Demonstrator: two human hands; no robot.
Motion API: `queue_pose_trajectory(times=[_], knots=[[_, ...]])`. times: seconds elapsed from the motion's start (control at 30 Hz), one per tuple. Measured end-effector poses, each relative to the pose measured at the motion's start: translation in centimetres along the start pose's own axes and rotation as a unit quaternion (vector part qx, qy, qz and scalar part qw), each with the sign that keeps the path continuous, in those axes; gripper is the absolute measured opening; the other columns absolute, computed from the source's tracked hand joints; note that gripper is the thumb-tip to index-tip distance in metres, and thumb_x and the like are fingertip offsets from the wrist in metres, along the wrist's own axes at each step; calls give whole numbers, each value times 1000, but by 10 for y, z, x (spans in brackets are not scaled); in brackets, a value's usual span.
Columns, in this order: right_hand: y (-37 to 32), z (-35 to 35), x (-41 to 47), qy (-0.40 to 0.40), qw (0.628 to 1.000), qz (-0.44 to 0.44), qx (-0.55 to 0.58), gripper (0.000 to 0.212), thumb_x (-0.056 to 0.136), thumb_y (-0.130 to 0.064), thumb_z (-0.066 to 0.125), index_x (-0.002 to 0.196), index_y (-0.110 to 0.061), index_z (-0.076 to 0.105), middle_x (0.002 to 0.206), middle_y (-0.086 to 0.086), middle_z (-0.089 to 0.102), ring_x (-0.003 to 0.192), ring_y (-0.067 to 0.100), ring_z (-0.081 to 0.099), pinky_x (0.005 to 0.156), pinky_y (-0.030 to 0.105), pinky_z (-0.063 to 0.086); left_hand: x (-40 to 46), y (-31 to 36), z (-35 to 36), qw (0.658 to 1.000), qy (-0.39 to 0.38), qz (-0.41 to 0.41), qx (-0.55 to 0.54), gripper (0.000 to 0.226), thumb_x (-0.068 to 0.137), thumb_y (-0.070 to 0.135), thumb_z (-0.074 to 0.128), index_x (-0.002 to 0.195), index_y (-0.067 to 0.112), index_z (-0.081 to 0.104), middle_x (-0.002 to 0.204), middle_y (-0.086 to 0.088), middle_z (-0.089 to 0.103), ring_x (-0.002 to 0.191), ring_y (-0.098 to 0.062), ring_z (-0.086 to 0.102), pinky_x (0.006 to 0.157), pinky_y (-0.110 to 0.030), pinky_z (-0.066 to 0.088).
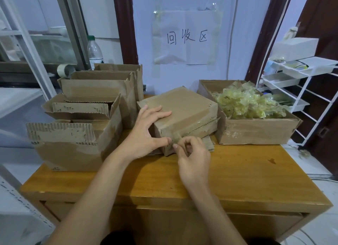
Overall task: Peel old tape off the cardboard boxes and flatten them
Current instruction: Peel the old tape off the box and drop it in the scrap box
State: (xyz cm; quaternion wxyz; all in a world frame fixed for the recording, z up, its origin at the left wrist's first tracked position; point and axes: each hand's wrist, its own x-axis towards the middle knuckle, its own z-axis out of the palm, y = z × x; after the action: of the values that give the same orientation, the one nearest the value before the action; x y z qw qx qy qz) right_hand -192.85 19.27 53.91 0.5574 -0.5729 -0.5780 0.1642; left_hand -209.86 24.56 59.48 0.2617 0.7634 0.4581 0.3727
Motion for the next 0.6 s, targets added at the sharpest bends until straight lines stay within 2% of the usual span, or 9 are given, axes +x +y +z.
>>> queue_pose_trajectory(times=[0.07, 0.2, 0.3, 0.37, 0.5, 0.6], knots=[[5, -5, 6, 5, 996, -60, -65, 17, 88, -27, 81, 84, -30, 65, 97, -16, 58, 95, 11, 53, 82, 25, 44, 1, -2, -1, 1000, -7, -1, 0, 78, 73, 39, 87, 142, 54, 53, 162, 23, 29, 154, 4, -5, 126, -58, 18], [20, -24, 26, -51, 989, -119, -72, 16, 82, -35, 85, 83, -29, 70, 95, -16, 63, 97, 12, 53, 84, 27, 44, 5, 0, -2, 1000, -14, 3, 11, 82, 68, 47, 84, 144, 50, 53, 162, 22, 31, 155, 1, -2, 127, -51, 13], [29, -30, 41, -75, 981, -158, -87, 19, 80, -44, 83, 86, -27, 77, 94, -16, 66, 96, 13, 54, 84, 37, 48, 10, 4, -8, 999, -26, 14, 26, 80, 73, 34, 92, 144, 47, 56, 157, 20, 37, 153, -2, 12, 128, -47, 17], [31, -30, 43, -76, 978, -173, -87, 22, 80, -48, 80, 87, -27, 78, 93, -17, 64, 95, 13, 52, 84, 39, 48, 14, 6, -14, 998, -37, 12, 39, 79, 74, 29, 93, 143, 47, 57, 155, 22, 38, 149, 1, 18, 127, -44, 18], [33, -30, 40, -31, 975, -198, -94, 20, 85, -43, 77, 87, -23, 75, 100, -14, 56, 98, 12, 48, 89, 32, 43, 17, 5, -24, 998, -60, 9, 34, 78, 72, 30, 95, 139, 50, 60, 153, 27, 38, 147, 10, 22, 127, -42, 24], [34, -33, 39, -15, 981, -168, -97, 18, 85, -38, 81, 88, -22, 75, 102, -12, 53, 101, 10, 46, 90, 32, 44, 17, 6, -29, 997, -68, 12, 39, 79, 72, 27, 96, 140, 48, 61, 153, 29, 38, 145, 14, 21, 127, -41, 25]])
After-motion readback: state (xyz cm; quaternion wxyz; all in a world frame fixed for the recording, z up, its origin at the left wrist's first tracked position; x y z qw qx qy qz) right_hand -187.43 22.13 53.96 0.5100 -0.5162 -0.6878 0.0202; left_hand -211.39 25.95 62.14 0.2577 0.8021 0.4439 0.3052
